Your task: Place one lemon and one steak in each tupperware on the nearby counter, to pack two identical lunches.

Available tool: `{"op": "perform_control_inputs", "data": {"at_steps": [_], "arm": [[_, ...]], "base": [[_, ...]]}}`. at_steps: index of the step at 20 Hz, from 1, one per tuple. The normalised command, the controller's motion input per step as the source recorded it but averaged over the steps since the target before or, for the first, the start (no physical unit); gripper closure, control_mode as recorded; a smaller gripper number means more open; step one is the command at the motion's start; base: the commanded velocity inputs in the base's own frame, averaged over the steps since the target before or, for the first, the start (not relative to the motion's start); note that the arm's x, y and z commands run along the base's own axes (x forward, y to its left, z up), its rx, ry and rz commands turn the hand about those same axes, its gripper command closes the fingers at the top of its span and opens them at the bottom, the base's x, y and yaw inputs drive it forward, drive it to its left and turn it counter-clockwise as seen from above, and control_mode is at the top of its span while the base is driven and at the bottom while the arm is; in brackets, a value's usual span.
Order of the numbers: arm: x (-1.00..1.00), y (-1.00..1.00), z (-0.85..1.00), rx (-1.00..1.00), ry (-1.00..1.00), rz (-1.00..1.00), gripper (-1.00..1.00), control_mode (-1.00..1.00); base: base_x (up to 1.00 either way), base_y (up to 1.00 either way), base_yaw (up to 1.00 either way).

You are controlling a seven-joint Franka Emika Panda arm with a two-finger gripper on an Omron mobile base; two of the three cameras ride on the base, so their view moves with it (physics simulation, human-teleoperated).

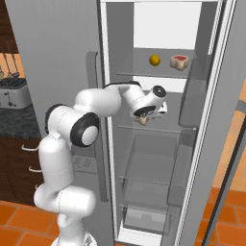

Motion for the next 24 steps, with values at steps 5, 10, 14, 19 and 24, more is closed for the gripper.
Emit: {"op": "perform_control_inputs", "data": {"at_steps": [5,10,14,19,24], "arm": [[0.11,0.13,-0.05,0.03,-0.03,0.03,-1.00,-1.00],[0.07,0.31,-0.26,0.00,0.00,0.06,-1.00,-1.00],[0.09,0.10,-0.27,0.00,0.00,0.04,-1.00,-1.00],[0.19,-0.02,-0.03,0.00,-0.05,0.00,-1.00,-1.00],[0.07,-0.01,-0.01,0.00,-0.03,0.00,-1.00,-1.00]], "base": [[0.00,0.00,0.00],[0.00,0.00,0.00],[0.00,0.00,0.00],[0.00,0.00,0.00],[0.00,0.00,0.00]]}}
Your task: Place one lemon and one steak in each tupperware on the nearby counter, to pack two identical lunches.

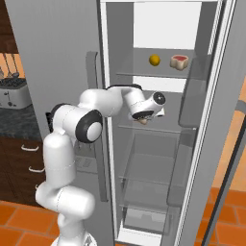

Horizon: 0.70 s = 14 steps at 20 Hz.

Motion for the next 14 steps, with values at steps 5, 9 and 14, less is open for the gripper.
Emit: {"op": "perform_control_inputs", "data": {"at_steps": [5,9,14], "arm": [[0.00,0.00,0.00,0.00,0.00,0.00,1.00,-1.00],[0.00,0.00,0.00,0.00,0.00,0.00,1.00,-1.00],[-0.13,-0.01,0.00,0.00,-0.08,0.00,1.00,-1.00]], "base": [[0.00,0.00,0.00],[0.00,0.00,0.00],[0.00,0.00,0.00]]}}
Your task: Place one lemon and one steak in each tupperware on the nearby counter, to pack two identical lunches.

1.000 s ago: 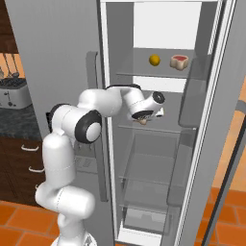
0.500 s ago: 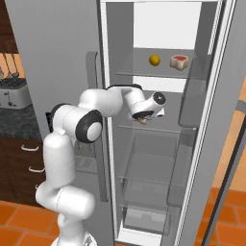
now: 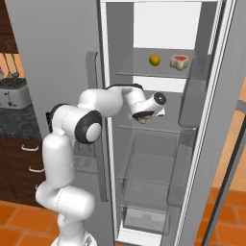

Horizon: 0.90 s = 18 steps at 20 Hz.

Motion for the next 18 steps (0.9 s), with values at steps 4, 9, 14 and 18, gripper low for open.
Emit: {"op": "perform_control_inputs", "data": {"at_steps": [4,9,14,18], "arm": [[-0.52,-0.22,0.63,0.00,-0.24,-0.06,1.00,-1.00],[-0.72,-0.24,1.00,0.00,-0.08,-0.03,1.00,-1.00],[-0.74,-0.12,0.74,0.00,0.14,0.00,1.00,-1.00],[-0.52,-0.03,0.45,-0.04,0.36,0.00,1.00,-1.00]], "base": [[0.00,0.00,0.00],[0.00,0.00,0.00],[0.00,0.00,0.00],[0.00,0.00,0.00]]}}
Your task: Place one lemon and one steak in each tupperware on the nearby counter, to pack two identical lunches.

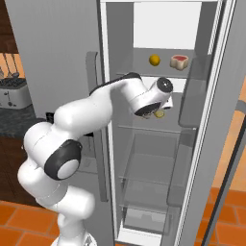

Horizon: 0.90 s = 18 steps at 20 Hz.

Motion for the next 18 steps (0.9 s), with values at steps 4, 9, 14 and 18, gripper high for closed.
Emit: {"op": "perform_control_inputs", "data": {"at_steps": [4,9,14,18], "arm": [[-0.45,0.00,0.28,-0.11,0.44,0.00,1.00,-1.00],[-0.53,0.01,0.01,-0.07,0.26,-0.02,1.00,-1.00],[-0.90,0.00,-0.05,0.00,-0.04,-0.02,1.00,-1.00],[-0.97,0.16,0.00,-0.02,-0.04,0.00,1.00,-1.00]], "base": [[0.00,0.00,0.00],[0.00,0.00,0.00],[0.00,0.00,0.00],[0.00,0.00,0.00]]}}
